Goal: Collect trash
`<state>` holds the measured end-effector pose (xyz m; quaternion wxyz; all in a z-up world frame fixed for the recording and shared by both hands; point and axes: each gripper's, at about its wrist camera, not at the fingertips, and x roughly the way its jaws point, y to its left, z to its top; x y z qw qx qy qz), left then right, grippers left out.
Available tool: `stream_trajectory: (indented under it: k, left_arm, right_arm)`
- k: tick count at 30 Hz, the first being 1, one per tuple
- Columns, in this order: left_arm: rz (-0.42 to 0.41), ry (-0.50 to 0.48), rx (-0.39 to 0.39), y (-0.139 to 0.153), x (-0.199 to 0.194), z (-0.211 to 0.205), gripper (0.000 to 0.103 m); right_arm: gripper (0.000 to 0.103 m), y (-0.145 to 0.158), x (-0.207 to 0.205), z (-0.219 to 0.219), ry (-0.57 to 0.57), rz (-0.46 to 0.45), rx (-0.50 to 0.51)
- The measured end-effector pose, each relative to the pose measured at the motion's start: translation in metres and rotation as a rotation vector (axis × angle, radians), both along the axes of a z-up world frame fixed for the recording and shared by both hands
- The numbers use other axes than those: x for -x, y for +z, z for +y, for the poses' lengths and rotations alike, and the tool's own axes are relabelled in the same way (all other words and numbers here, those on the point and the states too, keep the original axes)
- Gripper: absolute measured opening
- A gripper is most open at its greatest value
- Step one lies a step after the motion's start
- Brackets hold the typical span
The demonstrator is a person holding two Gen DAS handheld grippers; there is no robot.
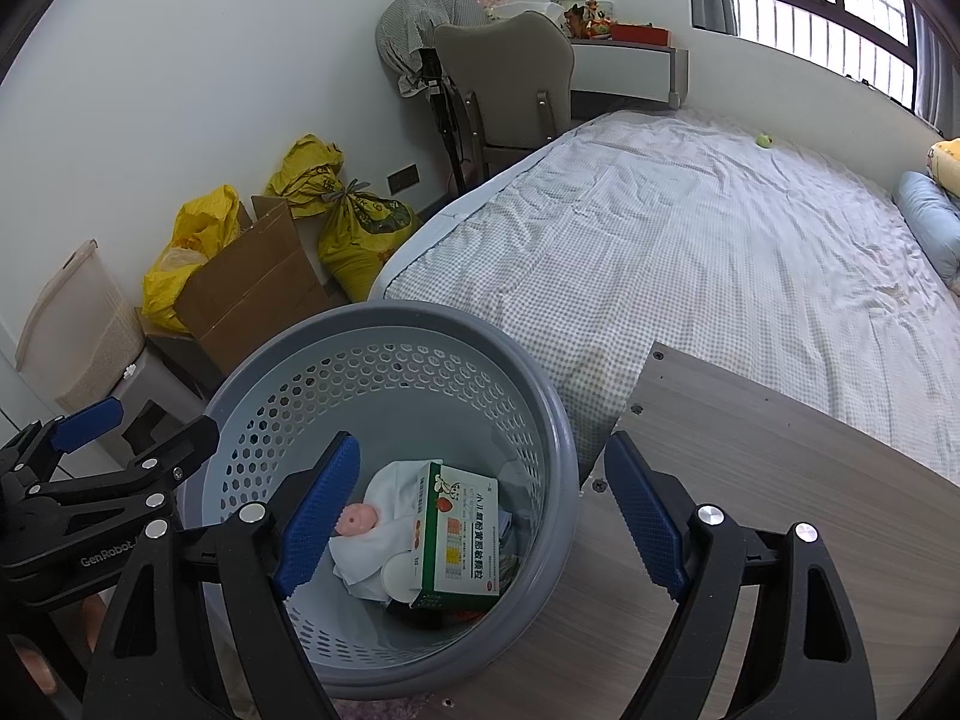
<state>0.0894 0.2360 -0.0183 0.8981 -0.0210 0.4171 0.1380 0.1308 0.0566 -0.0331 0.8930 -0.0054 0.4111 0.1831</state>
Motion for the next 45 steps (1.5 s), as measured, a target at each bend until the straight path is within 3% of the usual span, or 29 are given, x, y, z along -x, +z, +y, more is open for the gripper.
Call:
stream_trajectory:
  k: [45]
  left_arm:
    - [0.003, 0.0, -0.005, -0.002, 0.0001, -0.0018, 0.097]
  right_arm:
    - [0.08, 0.0005, 0.0015, 0.005, 0.002, -0.002, 0.004]
